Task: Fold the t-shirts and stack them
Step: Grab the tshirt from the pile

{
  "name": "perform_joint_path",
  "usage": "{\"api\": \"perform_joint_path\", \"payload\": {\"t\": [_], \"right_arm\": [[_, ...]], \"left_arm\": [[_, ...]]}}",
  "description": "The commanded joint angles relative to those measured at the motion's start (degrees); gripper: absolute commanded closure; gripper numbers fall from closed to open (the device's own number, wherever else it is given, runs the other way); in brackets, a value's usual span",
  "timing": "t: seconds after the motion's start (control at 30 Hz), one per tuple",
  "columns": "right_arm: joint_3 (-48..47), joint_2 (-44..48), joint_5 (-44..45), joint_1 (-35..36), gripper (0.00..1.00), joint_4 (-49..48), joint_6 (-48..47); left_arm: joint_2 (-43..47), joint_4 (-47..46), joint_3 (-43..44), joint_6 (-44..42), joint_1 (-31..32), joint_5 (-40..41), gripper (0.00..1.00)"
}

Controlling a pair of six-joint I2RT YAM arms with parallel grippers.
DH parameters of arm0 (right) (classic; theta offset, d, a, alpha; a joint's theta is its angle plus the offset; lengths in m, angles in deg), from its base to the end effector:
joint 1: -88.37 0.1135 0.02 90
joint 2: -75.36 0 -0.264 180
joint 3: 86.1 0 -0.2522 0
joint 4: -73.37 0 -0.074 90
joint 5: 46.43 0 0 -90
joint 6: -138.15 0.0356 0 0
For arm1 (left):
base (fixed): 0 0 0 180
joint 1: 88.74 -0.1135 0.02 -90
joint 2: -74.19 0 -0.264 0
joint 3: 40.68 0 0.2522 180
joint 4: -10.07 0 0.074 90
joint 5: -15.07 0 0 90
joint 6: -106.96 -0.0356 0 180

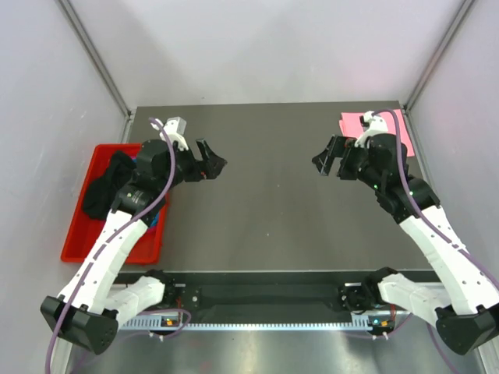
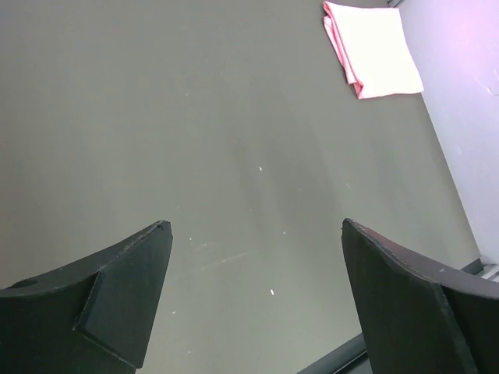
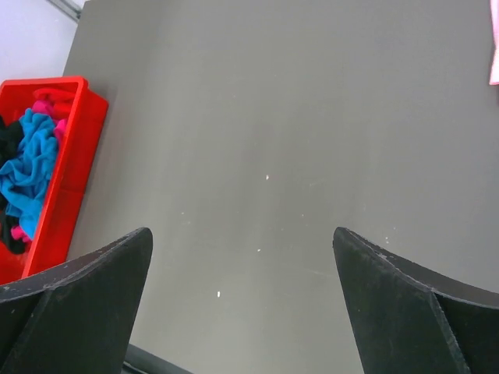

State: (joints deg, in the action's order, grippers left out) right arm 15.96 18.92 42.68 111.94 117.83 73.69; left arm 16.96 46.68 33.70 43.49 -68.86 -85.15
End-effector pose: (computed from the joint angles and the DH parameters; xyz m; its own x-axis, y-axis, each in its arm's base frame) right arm 0.1919 0.0843 0.3832 -0.5006 0.2519 -0.8282 -0.2184 0.8890 0.4025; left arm 0.2056 -0.0811 0.3735 -0.5001 -0.2866 -0.8172 0.3002 0.8277 -0.4740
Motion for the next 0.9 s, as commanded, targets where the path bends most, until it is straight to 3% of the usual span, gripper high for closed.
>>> {"api": "perform_joint_path", "payload": {"t": [0.0, 0.13, 0.17, 0.27, 0.4, 0.5, 0.6, 0.77, 0.87], "right_arm": [[-0.68, 1.78, 2.90, 0.07, 0.00, 0.06, -0.67], [-0.33, 2.39, 3.35, 0.07, 0.00, 0.24, -0.05], [-0.07, 2.57, 3.26, 0.07, 0.00, 0.33, 0.12], [0.55, 2.66, 3.26, 0.07, 0.00, 0.59, -0.22], [0.46, 2.92, 4.40, 0.07, 0.00, 3.22, -2.59], [0.99, 3.88, 5.19, 0.07, 0.00, 4.02, -3.13], [1.69, 4.59, 4.58, 0.07, 0.00, 3.41, -3.04], [2.22, 4.33, 2.48, 0.07, 0.00, 2.79, -2.86], [2.48, 4.06, 1.24, 0.07, 0.00, 2.88, -3.04]], "left_arm": [[0.46, -2.55, 1.26, 1.95, -0.02, 1.59, 0.07], [0.02, -2.38, 1.60, 3.79, -0.10, 10.81, 0.07], [-1.20, -1.33, 2.39, 4.67, -0.19, 17.27, 0.07], [-5.32, 0.61, 4.33, 5.56, -3.52, 23.56, 0.07], [-9.03, 1.76, 5.47, 7.84, -18.60, 19.62, 0.07], [-10.35, 2.46, 5.12, 6.97, -24.77, 22.60, 0.07], [-11.41, 2.64, 3.46, 9.33, -28.39, 23.75, 0.08], [-8.25, -3.58, -4.01, 13.03, -34.11, 34.38, 0.08], [-10.34, -6.50, -5.78, 14.34, -37.19, 30.20, 0.11]]}}
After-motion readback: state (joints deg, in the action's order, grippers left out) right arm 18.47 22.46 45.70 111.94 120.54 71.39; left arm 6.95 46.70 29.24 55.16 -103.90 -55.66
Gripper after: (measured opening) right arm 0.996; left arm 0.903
